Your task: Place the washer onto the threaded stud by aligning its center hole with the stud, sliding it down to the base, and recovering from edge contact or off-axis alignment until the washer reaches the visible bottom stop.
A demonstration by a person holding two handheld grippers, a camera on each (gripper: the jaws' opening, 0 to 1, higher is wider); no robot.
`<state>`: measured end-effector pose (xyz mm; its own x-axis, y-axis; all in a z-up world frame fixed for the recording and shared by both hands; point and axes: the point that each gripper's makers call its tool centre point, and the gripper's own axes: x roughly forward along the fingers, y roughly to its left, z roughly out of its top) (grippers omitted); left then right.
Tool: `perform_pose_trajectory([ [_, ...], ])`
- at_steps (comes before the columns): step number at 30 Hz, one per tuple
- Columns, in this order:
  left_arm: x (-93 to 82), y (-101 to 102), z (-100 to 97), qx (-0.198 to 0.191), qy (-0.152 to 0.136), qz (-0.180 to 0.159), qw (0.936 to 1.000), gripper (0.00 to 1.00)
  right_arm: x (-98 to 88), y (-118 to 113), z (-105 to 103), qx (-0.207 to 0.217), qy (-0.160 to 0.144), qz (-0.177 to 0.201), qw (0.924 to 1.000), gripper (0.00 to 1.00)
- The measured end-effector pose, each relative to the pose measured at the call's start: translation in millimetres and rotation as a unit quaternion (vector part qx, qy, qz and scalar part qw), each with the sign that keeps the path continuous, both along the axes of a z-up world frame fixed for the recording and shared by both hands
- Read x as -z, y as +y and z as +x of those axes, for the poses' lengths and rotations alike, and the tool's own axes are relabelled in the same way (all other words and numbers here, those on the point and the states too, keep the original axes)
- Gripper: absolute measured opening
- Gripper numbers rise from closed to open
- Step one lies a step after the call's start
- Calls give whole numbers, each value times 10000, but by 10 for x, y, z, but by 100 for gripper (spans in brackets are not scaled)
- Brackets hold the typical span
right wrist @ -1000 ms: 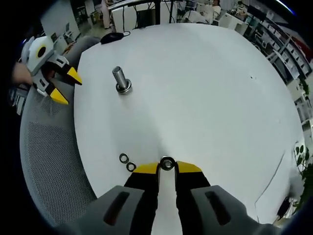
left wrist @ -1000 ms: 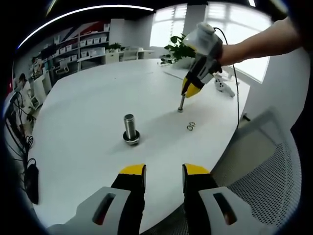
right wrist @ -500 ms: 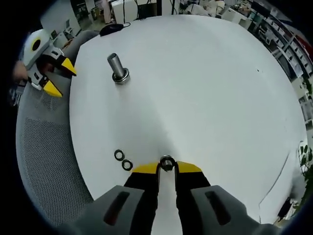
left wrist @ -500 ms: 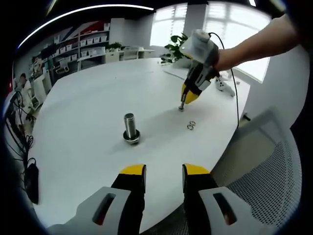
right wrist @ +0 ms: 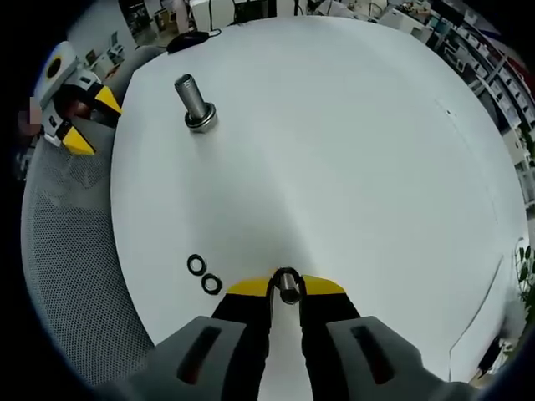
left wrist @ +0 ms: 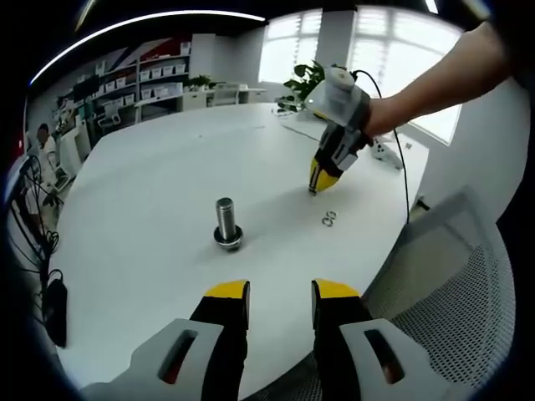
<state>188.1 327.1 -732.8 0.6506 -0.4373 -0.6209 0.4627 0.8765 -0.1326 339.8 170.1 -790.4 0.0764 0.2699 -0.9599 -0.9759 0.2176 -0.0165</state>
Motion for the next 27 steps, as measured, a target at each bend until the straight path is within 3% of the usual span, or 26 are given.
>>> perform_pose_trajectory([
  [14,7,4,8,-21,3,5,10000,28,39,-12,-8,26,-34,9,10000,19],
  [27,17,12,10,-35,22,45,10000,28,-32,-84,-27,257,-48,196,9995,21],
])
